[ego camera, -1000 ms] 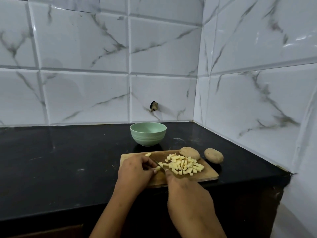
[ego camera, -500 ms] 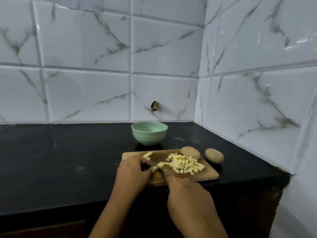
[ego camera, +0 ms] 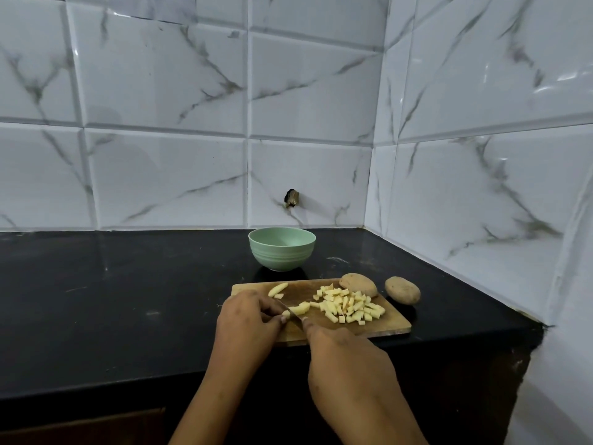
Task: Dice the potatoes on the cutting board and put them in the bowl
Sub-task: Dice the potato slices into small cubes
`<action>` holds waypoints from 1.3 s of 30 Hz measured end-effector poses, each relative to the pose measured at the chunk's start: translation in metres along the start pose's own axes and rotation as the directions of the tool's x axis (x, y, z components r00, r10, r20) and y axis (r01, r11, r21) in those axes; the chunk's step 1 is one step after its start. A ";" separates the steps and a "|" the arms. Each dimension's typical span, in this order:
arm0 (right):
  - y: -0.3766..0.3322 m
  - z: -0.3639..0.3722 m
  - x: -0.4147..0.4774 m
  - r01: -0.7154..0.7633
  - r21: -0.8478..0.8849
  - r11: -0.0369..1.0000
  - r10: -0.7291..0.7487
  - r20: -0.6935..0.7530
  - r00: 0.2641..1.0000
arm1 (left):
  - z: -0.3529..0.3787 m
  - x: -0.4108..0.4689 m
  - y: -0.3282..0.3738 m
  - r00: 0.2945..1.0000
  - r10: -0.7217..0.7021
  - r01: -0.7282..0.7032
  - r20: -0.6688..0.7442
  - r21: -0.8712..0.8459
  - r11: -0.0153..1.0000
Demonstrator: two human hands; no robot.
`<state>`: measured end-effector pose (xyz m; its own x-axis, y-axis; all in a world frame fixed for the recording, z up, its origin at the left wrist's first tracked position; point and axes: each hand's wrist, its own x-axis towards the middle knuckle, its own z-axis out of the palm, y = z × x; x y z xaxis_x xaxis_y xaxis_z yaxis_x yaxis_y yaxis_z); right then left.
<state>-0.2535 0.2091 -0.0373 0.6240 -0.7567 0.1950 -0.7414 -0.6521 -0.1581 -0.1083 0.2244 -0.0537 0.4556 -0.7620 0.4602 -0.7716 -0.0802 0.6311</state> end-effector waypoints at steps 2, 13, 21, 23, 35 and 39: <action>0.002 -0.001 -0.004 0.016 0.023 1.000 -0.014 -0.072 0.997 | 0.001 -0.001 -0.002 1.000 -0.009 0.009 -0.022 -0.001 1.000; 0.003 0.003 -0.009 0.024 0.001 1.000 -0.024 -0.126 0.992 | 0.007 -0.001 -0.009 0.997 -0.002 0.004 -0.073 0.026 1.000; 0.003 0.004 -0.001 0.067 0.016 0.998 -0.066 -0.062 0.996 | 0.009 0.000 -0.010 0.996 -0.007 0.009 -0.090 0.025 1.000; 0.008 -0.001 0.001 0.068 0.045 0.997 -0.066 -0.059 0.996 | 0.007 0.001 -0.008 0.997 -0.013 0.016 -0.071 0.037 0.999; 0.044 -0.009 0.033 -0.118 0.271 0.955 0.142 -0.071 0.987 | 0.018 0.058 0.003 0.984 0.030 -0.083 0.174 0.308 0.948; 0.043 -0.006 0.022 -0.053 0.330 0.943 0.075 -0.055 0.996 | 0.011 0.066 -0.004 0.989 0.064 -0.105 0.130 0.340 0.935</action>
<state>-0.2731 0.1645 -0.0341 0.5521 -0.8000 0.2350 -0.6506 -0.5896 -0.4786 -0.0795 0.1674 -0.0326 0.3438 -0.8428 0.4140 -0.9197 -0.2134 0.3295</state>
